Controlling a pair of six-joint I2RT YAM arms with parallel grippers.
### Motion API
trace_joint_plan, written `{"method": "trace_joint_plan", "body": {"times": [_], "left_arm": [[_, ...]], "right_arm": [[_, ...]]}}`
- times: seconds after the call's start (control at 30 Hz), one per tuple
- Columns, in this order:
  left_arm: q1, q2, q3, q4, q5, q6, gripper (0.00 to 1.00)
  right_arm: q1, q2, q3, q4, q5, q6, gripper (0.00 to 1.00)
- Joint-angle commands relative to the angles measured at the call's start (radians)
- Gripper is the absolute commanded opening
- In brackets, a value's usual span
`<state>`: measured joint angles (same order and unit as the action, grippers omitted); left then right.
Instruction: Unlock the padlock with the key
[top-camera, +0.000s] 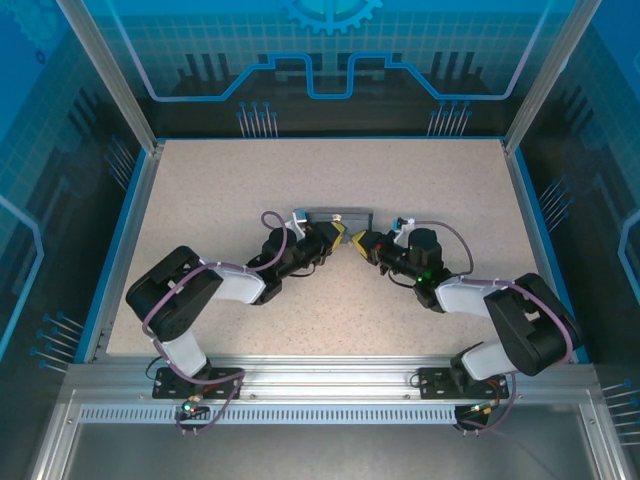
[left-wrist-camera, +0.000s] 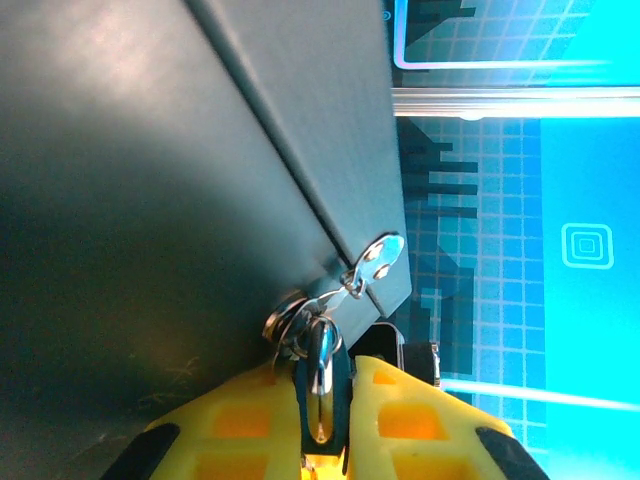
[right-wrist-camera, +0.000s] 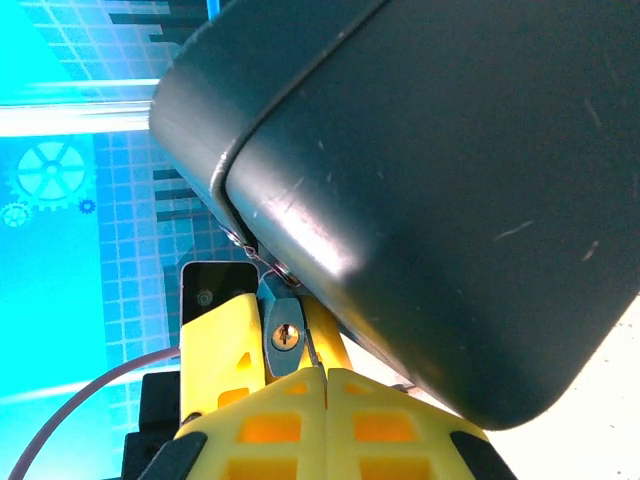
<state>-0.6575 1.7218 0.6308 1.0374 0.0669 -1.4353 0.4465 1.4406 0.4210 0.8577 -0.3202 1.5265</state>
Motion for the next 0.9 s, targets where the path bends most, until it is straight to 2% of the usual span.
{"method": "trace_joint_plan", "body": {"times": [0.0, 0.87], "left_arm": [[-0.008, -0.001, 0.007, 0.107, -0.016, 0.001, 0.0], [-0.013, 0.007, -0.014, 0.132, -0.024, 0.001, 0.0]], "right_arm": [[0.013, 0.011, 0.028, 0.038, 0.017, 0.006, 0.0], [-0.006, -0.045, 0.02, -0.02, 0.019, -0.022, 0.0]]}}
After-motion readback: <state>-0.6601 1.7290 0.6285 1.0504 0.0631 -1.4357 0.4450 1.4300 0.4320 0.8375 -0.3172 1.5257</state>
